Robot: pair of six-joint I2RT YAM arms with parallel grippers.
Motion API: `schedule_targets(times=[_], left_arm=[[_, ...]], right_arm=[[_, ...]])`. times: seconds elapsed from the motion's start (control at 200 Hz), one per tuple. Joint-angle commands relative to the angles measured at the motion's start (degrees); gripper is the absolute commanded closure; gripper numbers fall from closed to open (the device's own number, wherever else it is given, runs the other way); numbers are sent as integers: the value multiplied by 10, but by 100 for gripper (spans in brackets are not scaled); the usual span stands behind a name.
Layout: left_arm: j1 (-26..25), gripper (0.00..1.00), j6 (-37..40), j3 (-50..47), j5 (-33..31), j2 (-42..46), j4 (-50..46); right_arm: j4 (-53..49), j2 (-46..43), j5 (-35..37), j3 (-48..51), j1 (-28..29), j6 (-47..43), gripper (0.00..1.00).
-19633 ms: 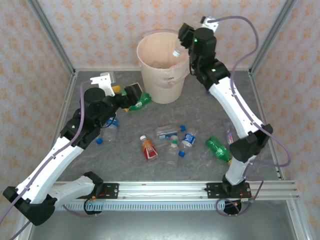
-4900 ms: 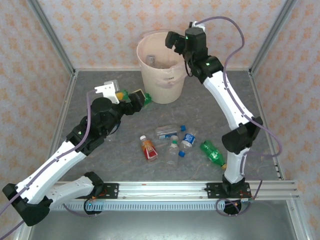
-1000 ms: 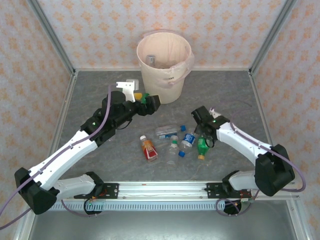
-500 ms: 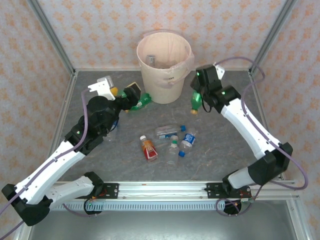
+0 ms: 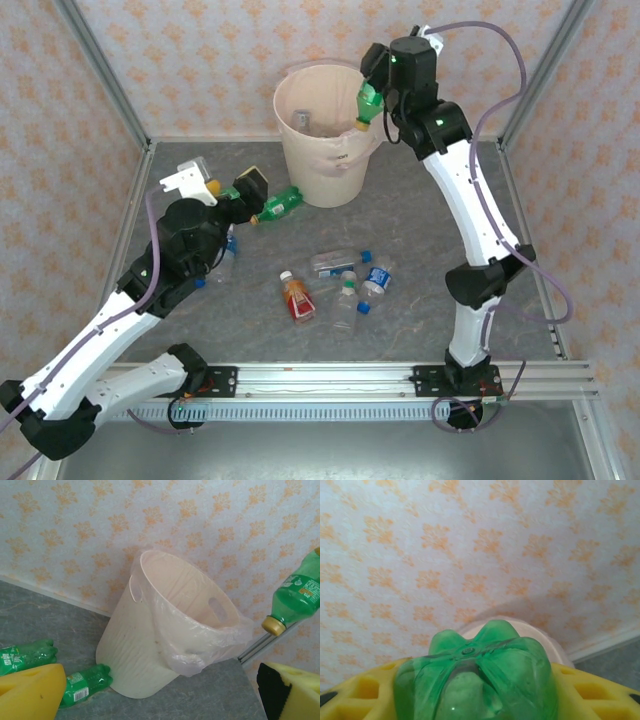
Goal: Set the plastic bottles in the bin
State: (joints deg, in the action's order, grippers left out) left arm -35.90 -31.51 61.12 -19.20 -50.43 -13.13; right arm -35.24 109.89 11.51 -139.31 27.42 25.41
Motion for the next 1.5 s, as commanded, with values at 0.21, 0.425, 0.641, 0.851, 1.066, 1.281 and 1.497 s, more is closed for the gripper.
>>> schedule_targets(times=[0.21,0.425,0.641,0.851,1.066,1.281,1.497], left_arm=[[-3,1,6,4,-26,15,-13],[-2,1,14,11,-23,6,-7],[-2,1,14,2,-26,9,-12],[-2,1,16,4,-28,3,-23],[-1,1,11,10,-25,-15,-31],[9,1,-13,16,-18,-43,-58],[55,1,-57,-13,29,-48,-79]], right_arm=[[80,47,-4,-13,-5,-17,49],[141,75,-9,-14,-5,-3,47],[156,106,-20,-16,-5,-2,47],[149,112,-40,-17,-5,-7,11],[143,93,-50,-18,-4,-19,0],[116,60,-60,-9,0,-36,0],[108,-9,-87,73,7,-64,0]])
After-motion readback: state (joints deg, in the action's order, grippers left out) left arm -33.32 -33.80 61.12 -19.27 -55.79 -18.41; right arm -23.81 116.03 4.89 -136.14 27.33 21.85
